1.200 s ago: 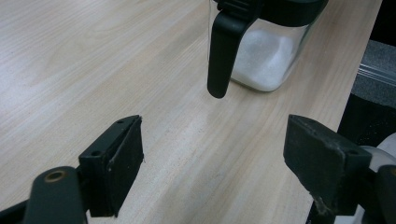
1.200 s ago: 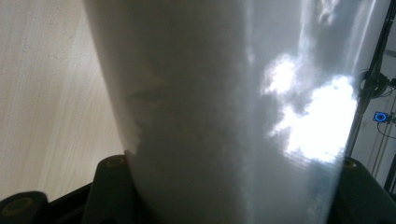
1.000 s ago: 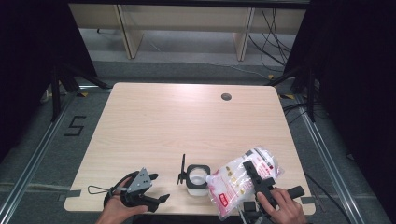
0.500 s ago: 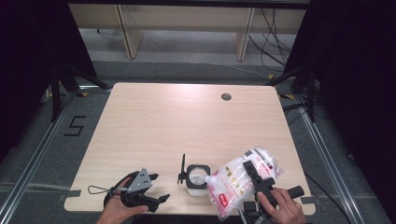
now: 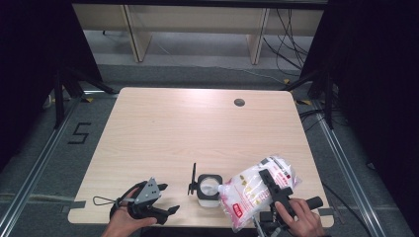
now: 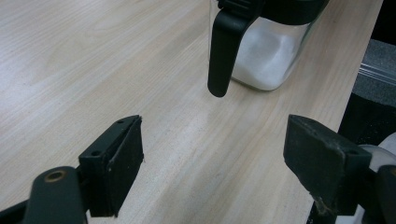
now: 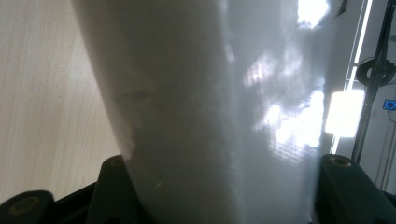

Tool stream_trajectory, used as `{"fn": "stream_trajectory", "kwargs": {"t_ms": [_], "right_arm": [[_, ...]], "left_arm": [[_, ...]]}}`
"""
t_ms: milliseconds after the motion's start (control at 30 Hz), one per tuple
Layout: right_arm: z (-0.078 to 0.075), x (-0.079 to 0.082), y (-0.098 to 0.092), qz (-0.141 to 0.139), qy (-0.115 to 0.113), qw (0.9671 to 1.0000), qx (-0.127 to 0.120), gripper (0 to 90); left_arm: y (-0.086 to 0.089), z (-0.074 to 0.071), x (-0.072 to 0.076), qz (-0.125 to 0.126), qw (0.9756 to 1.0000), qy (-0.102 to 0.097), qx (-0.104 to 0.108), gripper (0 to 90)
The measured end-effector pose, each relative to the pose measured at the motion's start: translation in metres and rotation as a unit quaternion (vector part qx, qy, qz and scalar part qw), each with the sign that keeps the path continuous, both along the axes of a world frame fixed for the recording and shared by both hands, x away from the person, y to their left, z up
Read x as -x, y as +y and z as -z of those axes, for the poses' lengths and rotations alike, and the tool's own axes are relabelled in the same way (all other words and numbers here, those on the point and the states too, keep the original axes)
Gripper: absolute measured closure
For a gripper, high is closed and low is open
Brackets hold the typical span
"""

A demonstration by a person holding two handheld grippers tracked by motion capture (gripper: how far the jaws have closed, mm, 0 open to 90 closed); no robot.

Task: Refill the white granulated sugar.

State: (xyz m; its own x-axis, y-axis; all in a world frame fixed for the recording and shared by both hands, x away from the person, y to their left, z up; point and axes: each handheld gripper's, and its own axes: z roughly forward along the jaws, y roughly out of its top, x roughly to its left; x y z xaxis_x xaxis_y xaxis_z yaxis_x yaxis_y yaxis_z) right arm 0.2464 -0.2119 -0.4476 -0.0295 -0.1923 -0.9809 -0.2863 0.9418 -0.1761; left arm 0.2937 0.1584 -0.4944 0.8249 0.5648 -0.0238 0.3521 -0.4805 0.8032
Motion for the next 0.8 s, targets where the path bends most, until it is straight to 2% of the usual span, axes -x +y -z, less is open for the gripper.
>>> {"fn": "stream_trajectory", "kwargs": {"t_ms": [33,67,133,233,267,300,333,367,400,433,467,500,533,667,700,800], "right_arm": [[0.0007,0.0004,0.0002,-0.001,-0.002,1.0000,-0.004,47.3],[0.0035,0.0017,-0.0006,0.010,0.009,0.9997,-0.020,47.4],[0.0013,-0.0008,0.0008,-0.014,-0.007,0.9998,-0.009,47.4],[0.0021,0.0004,0.0007,-0.004,0.004,0.9999,-0.015,47.4],[0.0020,0.0003,0.0007,-0.004,0.004,0.9999,-0.015,47.4],[-0.0005,0.0009,0.0015,-0.002,0.000,1.0000,-0.001,47.4],[0.0022,-0.0003,0.0005,-0.005,0.003,0.9998,-0.019,47.4],[0.0002,-0.0005,0.0011,-0.010,-0.005,0.9999,-0.007,47.4],[0.0002,-0.0003,0.0010,-0.010,-0.004,0.9999,-0.008,47.4],[-0.0009,0.0012,0.0012,-0.001,-0.002,1.0000,-0.001,47.4],[-0.0009,0.0011,0.0012,-0.001,-0.002,1.0000,-0.002,47.4],[0.0003,-0.0006,0.0007,-0.014,-0.007,0.9998,-0.010,47.4],[-0.0004,-0.0001,0.0011,-0.008,-0.003,1.0000,-0.005,47.4],[-0.0014,0.0017,0.0017,0.001,0.000,1.0000,0.002,47.4],[0.0007,0.0011,0.0011,0.002,0.006,0.9999,-0.008,47.5],[-0.0013,0.0013,0.0017,-0.002,-0.001,1.0000,0.002,47.5]], "left_arm": [[0.0001,0.0002,-0.0001,-0.001,1.0000,-0.003,0.001,19.4],[0.0001,0.0001,0.0000,-0.001,1.0000,-0.003,0.001,19.4],[0.0004,0.0003,-0.0002,0.000,1.0000,-0.001,-0.001,19.4],[0.0007,-0.0004,-0.0010,0.005,0.9999,-0.009,-0.003,19.4],[0.0006,-0.0002,-0.0005,0.003,1.0000,-0.004,-0.002,19.4],[0.0004,0.0002,-0.0002,0.001,1.0000,-0.001,-0.001,19.4],[0.0004,0.0003,-0.0001,0.001,1.0000,-0.002,-0.001,19.4],[0.0004,0.0001,-0.0002,0.001,1.0000,-0.001,-0.001,19.5],[0.0005,-0.0001,-0.0007,0.002,1.0000,-0.007,-0.001,19.4],[0.0012,-0.0007,-0.0019,0.009,0.9998,-0.014,-0.007,19.5],[0.0015,-0.0007,-0.0022,0.012,0.9998,-0.013,-0.009,19.4],[0.0013,-0.0004,-0.0020,0.011,0.9998,-0.012,-0.008,19.4],[0.0003,0.0004,-0.0001,0.000,1.0000,-0.001,0.000,19.4],[0.0013,-0.0006,-0.0021,0.011,0.9998,-0.013,-0.008,19.4],[0.0002,0.0003,-0.0001,-0.001,1.0000,-0.001,0.000,19.5],[0.0004,-0.0001,-0.0004,0.001,1.0000,-0.005,-0.001,19.4]]}}
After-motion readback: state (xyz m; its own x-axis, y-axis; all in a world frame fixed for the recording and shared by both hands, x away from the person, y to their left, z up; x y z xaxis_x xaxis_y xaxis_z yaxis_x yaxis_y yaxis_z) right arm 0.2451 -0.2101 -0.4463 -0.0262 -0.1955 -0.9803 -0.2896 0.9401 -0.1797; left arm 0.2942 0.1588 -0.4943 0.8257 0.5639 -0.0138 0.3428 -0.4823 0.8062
